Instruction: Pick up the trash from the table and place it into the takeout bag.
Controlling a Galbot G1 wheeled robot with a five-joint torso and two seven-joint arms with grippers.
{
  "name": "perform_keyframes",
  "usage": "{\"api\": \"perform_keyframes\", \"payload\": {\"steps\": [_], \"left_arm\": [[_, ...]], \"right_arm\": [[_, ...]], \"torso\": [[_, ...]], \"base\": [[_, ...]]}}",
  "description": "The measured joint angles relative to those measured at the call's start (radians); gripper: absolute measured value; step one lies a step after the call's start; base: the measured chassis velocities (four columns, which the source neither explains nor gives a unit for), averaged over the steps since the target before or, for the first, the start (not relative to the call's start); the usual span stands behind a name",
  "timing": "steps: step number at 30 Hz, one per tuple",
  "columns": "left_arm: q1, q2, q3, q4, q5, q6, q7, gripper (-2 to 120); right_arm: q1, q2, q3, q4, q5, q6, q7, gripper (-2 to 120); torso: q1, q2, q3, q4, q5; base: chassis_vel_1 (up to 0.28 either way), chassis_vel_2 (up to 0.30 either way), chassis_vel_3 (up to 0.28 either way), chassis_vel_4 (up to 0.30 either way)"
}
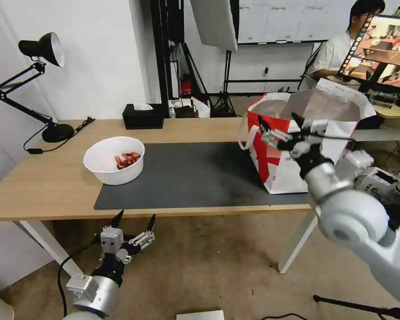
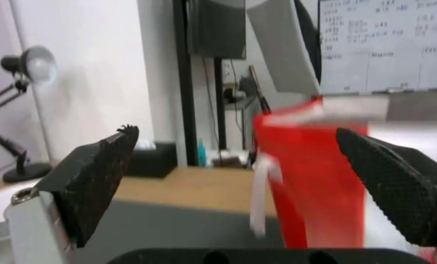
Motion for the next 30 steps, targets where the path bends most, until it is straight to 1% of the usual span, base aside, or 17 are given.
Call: {"api": "perform_keyframes", "payload": {"steps": [2, 3, 6, 7, 9, 10, 11, 14, 15, 18, 30], "left_arm": [[0.001, 0.001, 0.002, 0.000, 0.003, 0.000, 0.000, 100], [0.001, 0.001, 0.002, 0.000, 0.003, 0.000, 0.000, 100], [0.001, 0.001, 0.006, 0.000, 0.008, -0.001, 0.001, 100], [0.001, 0.001, 0.006, 0.000, 0.008, -0.001, 0.001, 100], [0.001, 0.003, 0.010, 0.004, 0.014, -0.002, 0.002, 100], [0.001, 0.003, 0.012, 0.004, 0.015, -0.002, 0.002, 100], [0.001, 0.003, 0.012, 0.004, 0.015, -0.002, 0.002, 100], [0.000, 0.002, 0.019, 0.008, 0.018, -0.003, 0.003, 100], [0.000, 0.002, 0.019, 0.008, 0.018, -0.003, 0.003, 100], [-0.002, 0.000, 0.024, 0.011, 0.021, -0.003, 0.004, 100], [-0.002, 0.003, 0.027, 0.020, 0.021, -0.004, 0.007, 100]], "right_arm": [[-0.137, 0.030, 0.065, 0.014, -0.055, 0.021, -0.034, 100], [-0.137, 0.030, 0.065, 0.014, -0.055, 0.021, -0.034, 100], [-0.306, 0.094, 0.137, 0.027, -0.132, 0.049, -0.073, 100], [-0.306, 0.094, 0.137, 0.027, -0.132, 0.049, -0.073, 100], [-0.435, 0.154, 0.159, 0.029, -0.215, 0.078, -0.099, 100], [-0.472, 0.176, 0.159, 0.026, -0.245, 0.090, -0.106, 100], [-0.472, 0.176, 0.159, 0.026, -0.245, 0.090, -0.106, 100], [-0.554, 0.233, 0.132, 0.001, -0.340, 0.134, -0.125, 100], [-0.554, 0.233, 0.132, 0.001, -0.340, 0.134, -0.125, 100], [-0.578, 0.270, 0.088, -0.041, -0.415, 0.163, -0.129, 100], [-0.536, 0.279, 0.030, -0.147, -0.470, 0.167, -0.107, 100]], "torso": [[0.000, 0.000, 0.000, -0.0003, 0.0003], [0.000, 0.000, 0.000, -0.0003, 0.0003], [0.000, 0.000, 0.000, 0.0000, 0.0001], [0.000, 0.000, 0.000, 0.0000, 0.0001], [0.000, 0.000, 0.000, -0.0002, 0.0000], [0.000, 0.000, 0.000, -0.0003, 0.0001], [0.000, 0.000, 0.000, -0.0003, 0.0001], [0.000, 0.000, 0.000, -0.0001, 0.0000], [0.000, 0.000, 0.000, -0.0001, 0.0000], [0.000, 0.000, 0.000, -0.0002, 0.0001], [0.000, 0.000, 0.000, 0.0000, 0.0001]], "base": [[0.000, 0.000, 0.000, 0.000], [0.000, 0.000, 0.000, 0.000], [0.000, 0.000, 0.000, 0.000], [0.000, 0.000, 0.000, 0.000], [0.000, 0.000, 0.000, 0.000], [0.000, 0.000, 0.000, 0.000], [0.000, 0.000, 0.000, 0.000], [0.000, 0.000, 0.000, 0.000], [0.000, 0.000, 0.000, 0.000], [0.000, 0.000, 0.000, 0.000], [0.000, 0.000, 0.000, 0.000]]}}
